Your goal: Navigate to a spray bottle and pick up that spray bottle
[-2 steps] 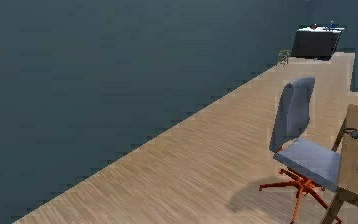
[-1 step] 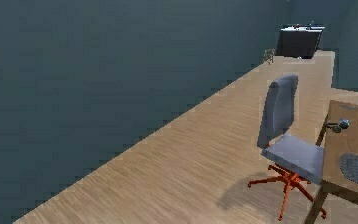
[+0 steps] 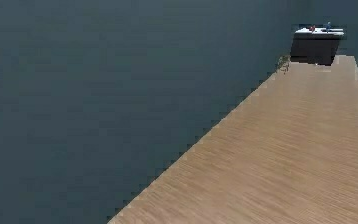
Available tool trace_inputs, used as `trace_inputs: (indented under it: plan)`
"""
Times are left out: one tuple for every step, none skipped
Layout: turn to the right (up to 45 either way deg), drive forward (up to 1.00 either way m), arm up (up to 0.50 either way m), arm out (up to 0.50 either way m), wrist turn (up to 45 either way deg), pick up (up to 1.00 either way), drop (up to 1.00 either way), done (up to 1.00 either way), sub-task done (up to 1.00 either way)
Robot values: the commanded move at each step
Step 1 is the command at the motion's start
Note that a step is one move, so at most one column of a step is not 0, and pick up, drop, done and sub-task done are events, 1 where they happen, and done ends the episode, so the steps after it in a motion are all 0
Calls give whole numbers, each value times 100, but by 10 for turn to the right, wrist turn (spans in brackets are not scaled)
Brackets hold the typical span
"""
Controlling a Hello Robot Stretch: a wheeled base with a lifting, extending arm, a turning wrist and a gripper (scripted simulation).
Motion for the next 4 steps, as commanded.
trace_inputs:
  plan:
    - [0, 45, 0, 0, 0, 0, 0, 0, 0]
    - [330, 0, 0, 0, 0, 0, 0, 0, 0]
    - [0, 20, 0, 0, 0, 0, 0, 0, 0]
    - [90, 0, 0, 0, 0, 0, 0, 0, 0]
